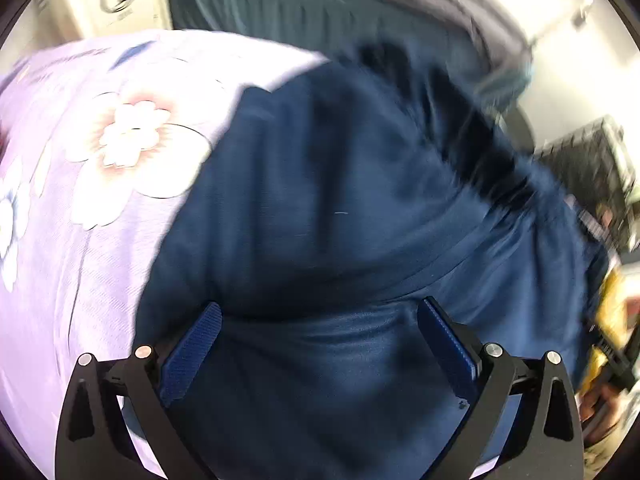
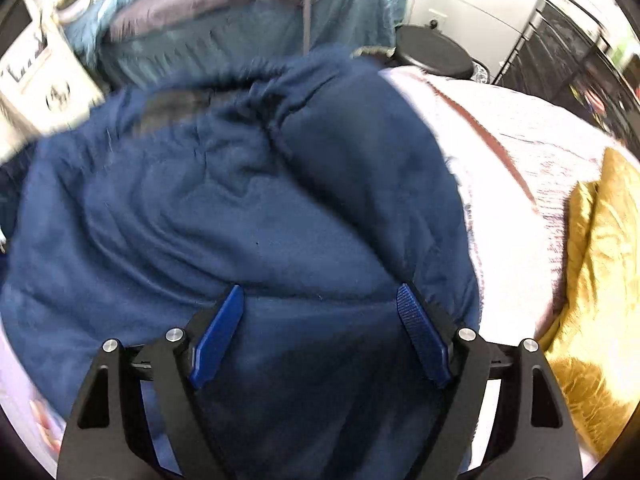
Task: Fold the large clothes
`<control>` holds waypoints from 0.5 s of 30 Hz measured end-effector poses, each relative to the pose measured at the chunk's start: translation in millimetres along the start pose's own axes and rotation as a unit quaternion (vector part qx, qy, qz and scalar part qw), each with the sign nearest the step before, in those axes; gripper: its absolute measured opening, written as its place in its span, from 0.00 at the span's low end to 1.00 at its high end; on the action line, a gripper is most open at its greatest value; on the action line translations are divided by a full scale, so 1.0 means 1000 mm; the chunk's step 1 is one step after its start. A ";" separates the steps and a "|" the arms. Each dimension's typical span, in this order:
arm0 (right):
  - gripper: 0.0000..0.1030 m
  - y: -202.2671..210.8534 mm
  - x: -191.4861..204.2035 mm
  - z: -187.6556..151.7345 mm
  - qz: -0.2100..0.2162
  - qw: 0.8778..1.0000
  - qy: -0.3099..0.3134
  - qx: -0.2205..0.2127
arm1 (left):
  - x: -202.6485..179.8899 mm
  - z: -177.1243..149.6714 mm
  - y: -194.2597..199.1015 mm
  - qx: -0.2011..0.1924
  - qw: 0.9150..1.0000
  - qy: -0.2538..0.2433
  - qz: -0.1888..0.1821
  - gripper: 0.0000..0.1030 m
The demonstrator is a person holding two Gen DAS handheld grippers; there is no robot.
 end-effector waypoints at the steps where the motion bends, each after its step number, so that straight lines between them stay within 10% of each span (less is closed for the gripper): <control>1: 0.76 0.004 -0.008 -0.001 0.020 1.000 -0.014 -0.004 | 0.009 0.000 0.009 -0.010 1.000 0.021 -0.020 0.94; 7: 0.72 0.021 -0.046 -0.001 0.136 0.988 -0.073 0.022 | 0.061 -0.004 0.037 -0.022 0.983 0.130 -0.124 0.90; 15: 0.84 0.059 -0.075 -0.016 0.151 0.986 -0.073 -0.007 | 0.082 -0.057 0.076 -0.055 0.980 0.152 -0.113 0.91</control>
Point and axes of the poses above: each gripper's, at about its wrist camera, not at the fingertips, and y roughly against the way its jaws point, x to its left, z to its top, the point moved 2 cm from there along -y, roughly the way its jaws point, and after that the axes turned 12 degrees about x, right-handed, at the moved point
